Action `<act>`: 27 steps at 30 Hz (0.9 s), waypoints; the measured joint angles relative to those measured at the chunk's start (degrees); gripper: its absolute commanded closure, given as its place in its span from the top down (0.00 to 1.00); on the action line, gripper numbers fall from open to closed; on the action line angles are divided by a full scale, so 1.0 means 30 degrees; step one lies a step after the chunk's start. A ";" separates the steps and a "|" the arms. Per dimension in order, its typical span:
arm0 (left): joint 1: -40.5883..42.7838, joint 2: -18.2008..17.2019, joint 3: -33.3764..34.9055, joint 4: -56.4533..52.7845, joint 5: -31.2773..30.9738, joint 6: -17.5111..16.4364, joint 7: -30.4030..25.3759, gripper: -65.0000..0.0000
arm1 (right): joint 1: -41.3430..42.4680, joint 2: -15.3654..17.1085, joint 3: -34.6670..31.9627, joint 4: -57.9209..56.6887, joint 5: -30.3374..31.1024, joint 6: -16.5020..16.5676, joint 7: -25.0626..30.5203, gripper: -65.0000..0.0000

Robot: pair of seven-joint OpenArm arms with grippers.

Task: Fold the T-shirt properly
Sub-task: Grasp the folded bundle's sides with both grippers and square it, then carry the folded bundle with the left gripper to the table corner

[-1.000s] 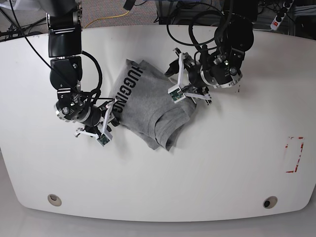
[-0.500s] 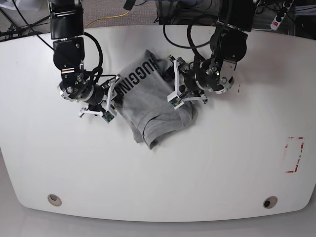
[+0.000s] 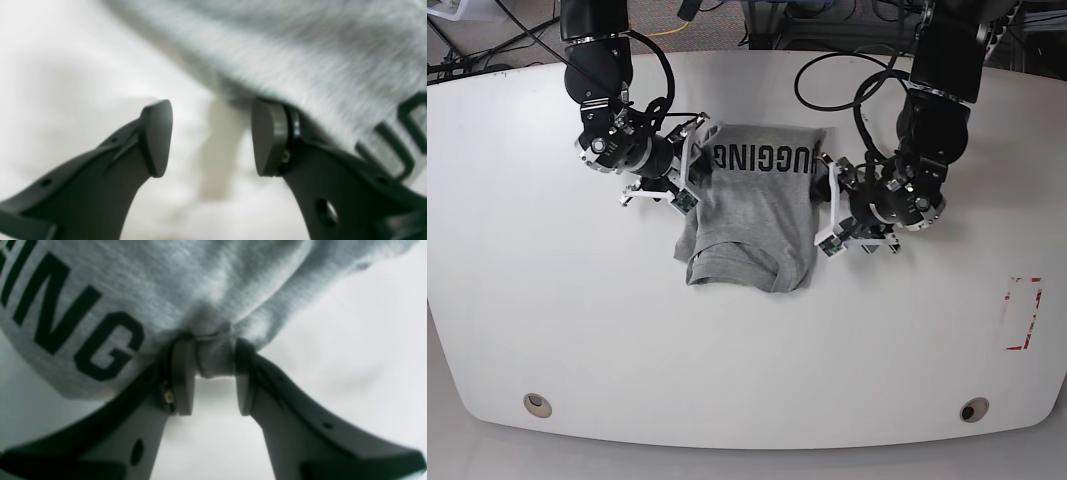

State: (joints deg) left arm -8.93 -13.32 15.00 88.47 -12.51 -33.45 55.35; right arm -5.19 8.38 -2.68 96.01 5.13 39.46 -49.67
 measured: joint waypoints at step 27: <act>0.0911 0.5173 -0.0284 0.2951 0.1406 0.8211 0.1727 0.77 | 0.0444 -0.0780 0.3293 0.2892 0.0211 0.0160 -0.1821 0.29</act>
State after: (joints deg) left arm -6.20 2.20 14.15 97.32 -8.29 -8.82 60.53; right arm -3.86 6.04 7.20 104.68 5.76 39.94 -55.13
